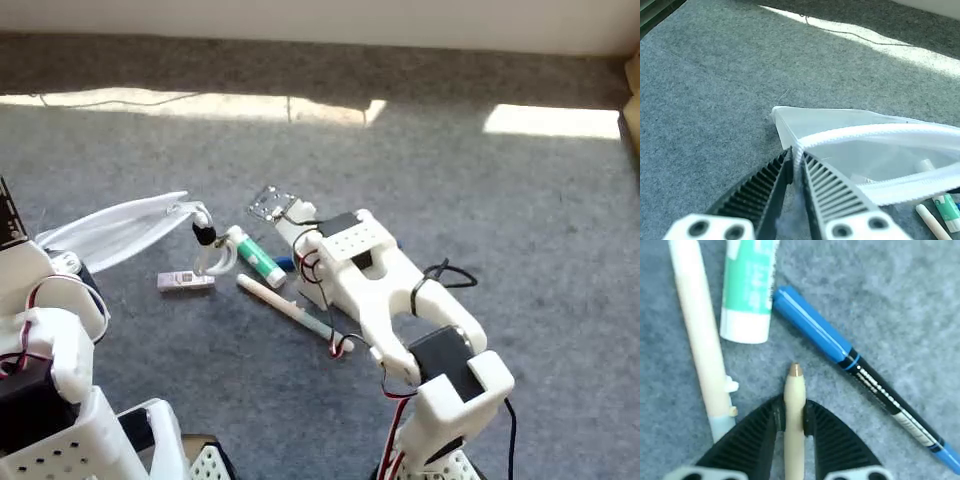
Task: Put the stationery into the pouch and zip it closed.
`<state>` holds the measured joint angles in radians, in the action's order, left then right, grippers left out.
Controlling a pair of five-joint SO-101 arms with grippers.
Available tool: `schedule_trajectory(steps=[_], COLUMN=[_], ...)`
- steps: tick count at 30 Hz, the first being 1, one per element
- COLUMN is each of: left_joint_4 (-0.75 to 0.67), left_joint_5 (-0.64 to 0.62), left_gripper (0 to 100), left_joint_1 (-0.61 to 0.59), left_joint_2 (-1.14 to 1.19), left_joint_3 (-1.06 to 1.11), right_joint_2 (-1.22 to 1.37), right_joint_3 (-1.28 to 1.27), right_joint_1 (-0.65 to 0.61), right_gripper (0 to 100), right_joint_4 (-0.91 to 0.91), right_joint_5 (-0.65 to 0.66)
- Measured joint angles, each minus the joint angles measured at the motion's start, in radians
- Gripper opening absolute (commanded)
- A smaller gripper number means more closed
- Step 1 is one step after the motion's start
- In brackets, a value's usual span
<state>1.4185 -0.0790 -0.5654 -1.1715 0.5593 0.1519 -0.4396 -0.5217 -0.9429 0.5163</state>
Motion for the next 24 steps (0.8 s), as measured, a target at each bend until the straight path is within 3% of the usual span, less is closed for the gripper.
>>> schedule_trajectory(steps=[10, 24], left_joint_4=[0.0, -0.061], left_joint_5=[0.0, -0.055], left_gripper=[1, 1], left_joint_1=[0.161, 0.199], left_joint_2=[0.0, 0.002], left_joint_3=[0.009, 0.009], right_joint_2=[-0.443, -0.634], right_joint_3=[-0.218, -0.252], right_joint_1=[0.114, 0.175], right_gripper=[0.5, 0.5], right_joint_4=[-0.011, -0.011], right_joint_5=[-0.025, -0.143])
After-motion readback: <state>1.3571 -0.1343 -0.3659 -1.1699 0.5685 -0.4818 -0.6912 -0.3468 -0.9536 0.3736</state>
